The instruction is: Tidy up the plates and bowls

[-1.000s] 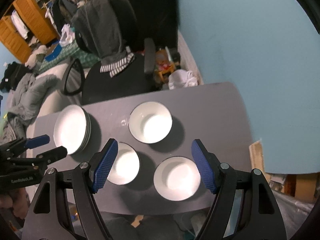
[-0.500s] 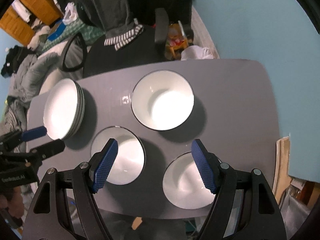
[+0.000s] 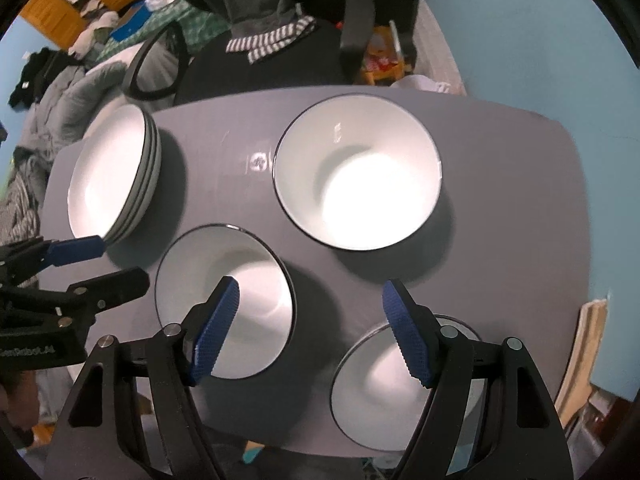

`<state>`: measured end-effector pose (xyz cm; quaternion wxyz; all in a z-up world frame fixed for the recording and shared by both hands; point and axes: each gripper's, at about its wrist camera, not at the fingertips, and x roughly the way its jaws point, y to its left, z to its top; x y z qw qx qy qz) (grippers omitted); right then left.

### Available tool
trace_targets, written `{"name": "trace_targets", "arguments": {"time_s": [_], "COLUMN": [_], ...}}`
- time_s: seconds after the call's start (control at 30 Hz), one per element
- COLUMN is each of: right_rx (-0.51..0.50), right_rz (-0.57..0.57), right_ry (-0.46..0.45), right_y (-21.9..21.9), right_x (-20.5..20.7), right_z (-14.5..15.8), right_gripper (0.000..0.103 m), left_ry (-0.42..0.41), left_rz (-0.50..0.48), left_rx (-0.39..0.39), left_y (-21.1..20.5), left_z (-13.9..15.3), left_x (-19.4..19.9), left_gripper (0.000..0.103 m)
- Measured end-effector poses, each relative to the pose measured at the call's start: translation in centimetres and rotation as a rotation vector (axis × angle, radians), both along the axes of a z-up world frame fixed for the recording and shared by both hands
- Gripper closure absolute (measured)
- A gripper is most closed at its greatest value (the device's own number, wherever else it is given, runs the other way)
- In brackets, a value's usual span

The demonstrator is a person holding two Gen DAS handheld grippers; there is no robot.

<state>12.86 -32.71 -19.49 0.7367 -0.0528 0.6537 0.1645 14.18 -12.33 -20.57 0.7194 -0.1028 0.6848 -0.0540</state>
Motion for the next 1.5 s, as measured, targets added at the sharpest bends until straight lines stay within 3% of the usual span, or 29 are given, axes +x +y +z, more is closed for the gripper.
{"name": "trace_targets", "arguments": {"time_s": [0.13, 0.3, 0.63, 0.7, 0.77, 0.9, 1.07, 1.3, 1.5], "right_rx": [-0.003, -0.009, 0.001, 0.003, 0.000, 0.014, 0.021, 0.021, 0.031], "right_rz": [0.036, 0.074, 0.120, 0.126, 0.130, 0.133, 0.139, 0.129, 0.110], "right_ry": [0.015, 0.034, 0.078, 0.087, 0.093, 0.117, 0.132, 0.151, 0.172], "right_y": [0.3, 0.8, 1.8, 1.8, 1.9, 2.0, 2.1, 1.8, 1.7], "right_x": [-0.1, 0.0, 0.0, 0.1, 0.2, 0.4, 0.5, 0.8, 0.7], "right_z": [-0.8, -1.7, -3.9, -4.2, -4.5, -4.9, -5.2, -5.7, -6.2], "right_gripper": [0.028, 0.046, 0.056, 0.065, 0.069, 0.080, 0.082, 0.090, 0.093], "left_ry": [0.010, 0.017, 0.044, 0.049, 0.063, 0.091, 0.112, 0.137, 0.128], "left_rz": [0.002, -0.012, 0.001, 0.004, 0.005, 0.006, -0.015, 0.006, 0.011], "left_rx": [0.004, 0.030, 0.044, 0.044, 0.041, 0.025, -0.005, -0.069, -0.081], "left_y": [-0.4, -1.1, -1.3, -1.4, -1.5, -1.7, -2.3, -2.4, -1.9], "left_z": [-1.0, -2.1, -3.8, -4.1, -4.5, -5.3, -6.0, -6.7, -7.0], "left_x": [-0.1, -0.2, -0.3, -0.1, -0.2, -0.1, 0.0, -0.1, -0.1], "left_gripper": [0.025, 0.025, 0.025, 0.028, 0.033, 0.053, 0.077, 0.089, 0.091]}}
